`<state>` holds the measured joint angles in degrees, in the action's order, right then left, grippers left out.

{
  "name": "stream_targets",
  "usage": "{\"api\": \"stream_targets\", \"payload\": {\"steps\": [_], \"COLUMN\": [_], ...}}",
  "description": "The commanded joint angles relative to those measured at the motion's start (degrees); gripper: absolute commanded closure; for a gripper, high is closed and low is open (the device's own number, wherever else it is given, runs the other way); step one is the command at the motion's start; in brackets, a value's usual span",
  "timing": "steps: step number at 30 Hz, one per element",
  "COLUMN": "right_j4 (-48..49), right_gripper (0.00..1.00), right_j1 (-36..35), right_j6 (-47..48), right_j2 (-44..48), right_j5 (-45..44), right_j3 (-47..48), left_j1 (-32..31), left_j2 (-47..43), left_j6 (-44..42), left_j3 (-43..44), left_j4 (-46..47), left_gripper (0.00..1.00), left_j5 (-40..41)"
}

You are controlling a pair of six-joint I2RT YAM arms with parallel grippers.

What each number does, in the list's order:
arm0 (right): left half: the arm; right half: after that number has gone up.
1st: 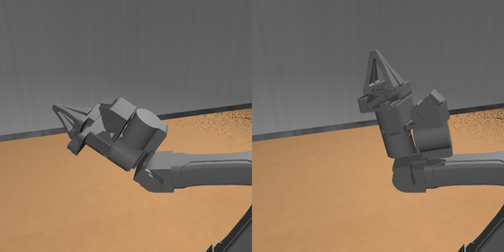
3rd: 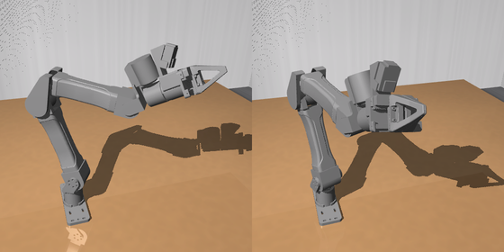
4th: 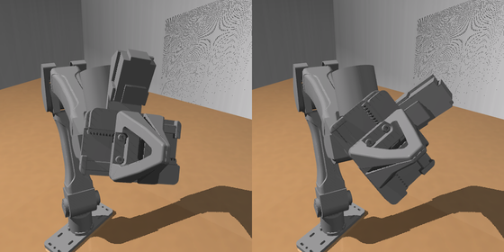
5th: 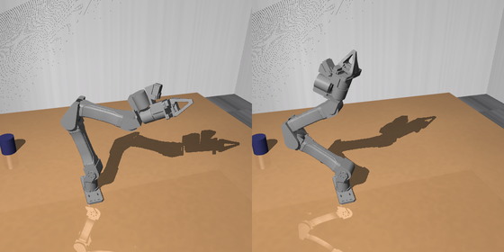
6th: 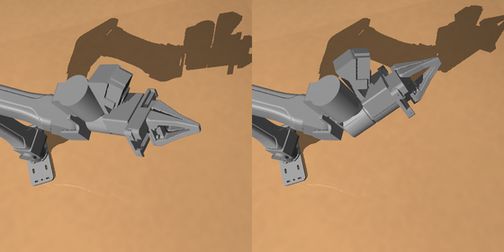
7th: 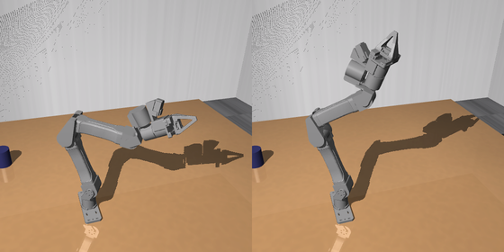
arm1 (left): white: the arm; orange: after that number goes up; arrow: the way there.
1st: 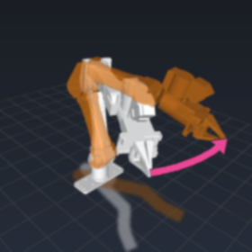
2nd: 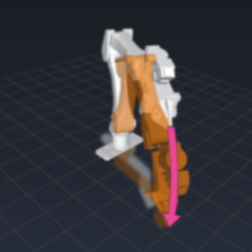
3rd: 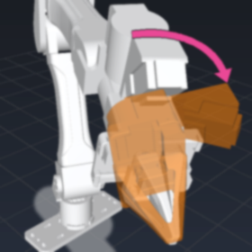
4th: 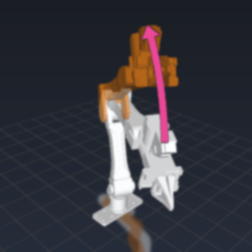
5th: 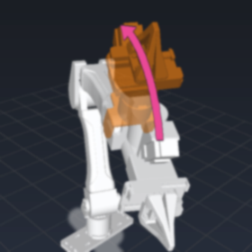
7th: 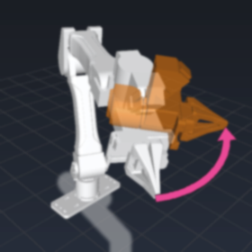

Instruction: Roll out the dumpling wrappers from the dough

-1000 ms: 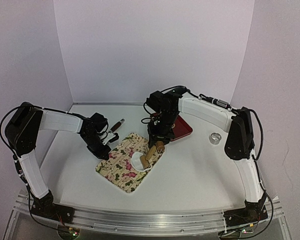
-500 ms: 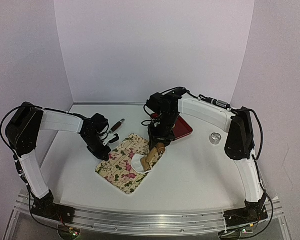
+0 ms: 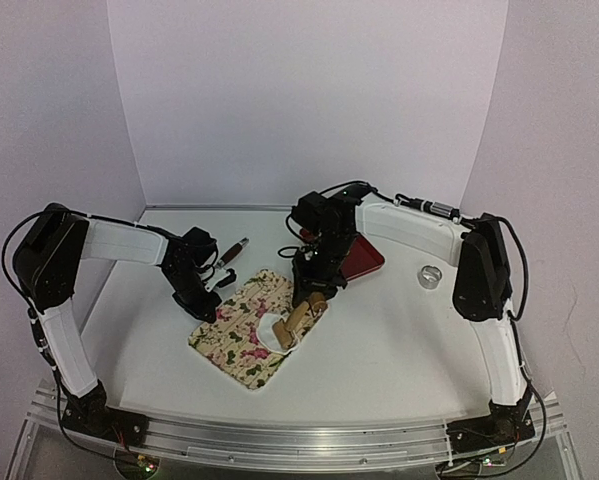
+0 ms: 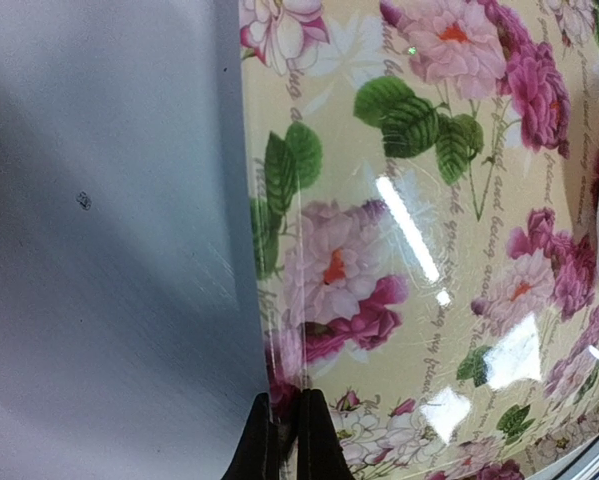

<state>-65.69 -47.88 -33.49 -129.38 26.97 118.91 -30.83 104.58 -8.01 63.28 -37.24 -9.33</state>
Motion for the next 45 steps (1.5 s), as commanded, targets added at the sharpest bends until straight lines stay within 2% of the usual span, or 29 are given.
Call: {"api": "stream_targets", "payload": {"steps": [1,19,37,45], "right_j4": [-0.9,3.9,4.3,4.0], "right_gripper": [1.0,1.0,1.0,1.0], "right_j1": [-2.7,-5.0,-7.3,-8.0], "right_j6": [0.8,1.4,4.1,1.7], "right_j2": [-3.6,-6.2,-9.6,-0.5], "right_j5": [-2.1,-8.8,-6.6,-4.5], "right_j3": [-6.8,-14.2,-4.7,6.7], "left_j1": [0.2,0.2,0.2,0.3], "left_j2": [1.8,1.7,1.9,1.9], "left_j6": [1.1,2.0,3.3,4.7], "left_j3": [2.5,2.3,2.5,2.4], "left_j4": [0.9,0.5,1.0,1.8], "left_gripper": [1.0,1.0,1.0,1.0], "left_j5": [2.3,2.3,0.9,0.0]}}
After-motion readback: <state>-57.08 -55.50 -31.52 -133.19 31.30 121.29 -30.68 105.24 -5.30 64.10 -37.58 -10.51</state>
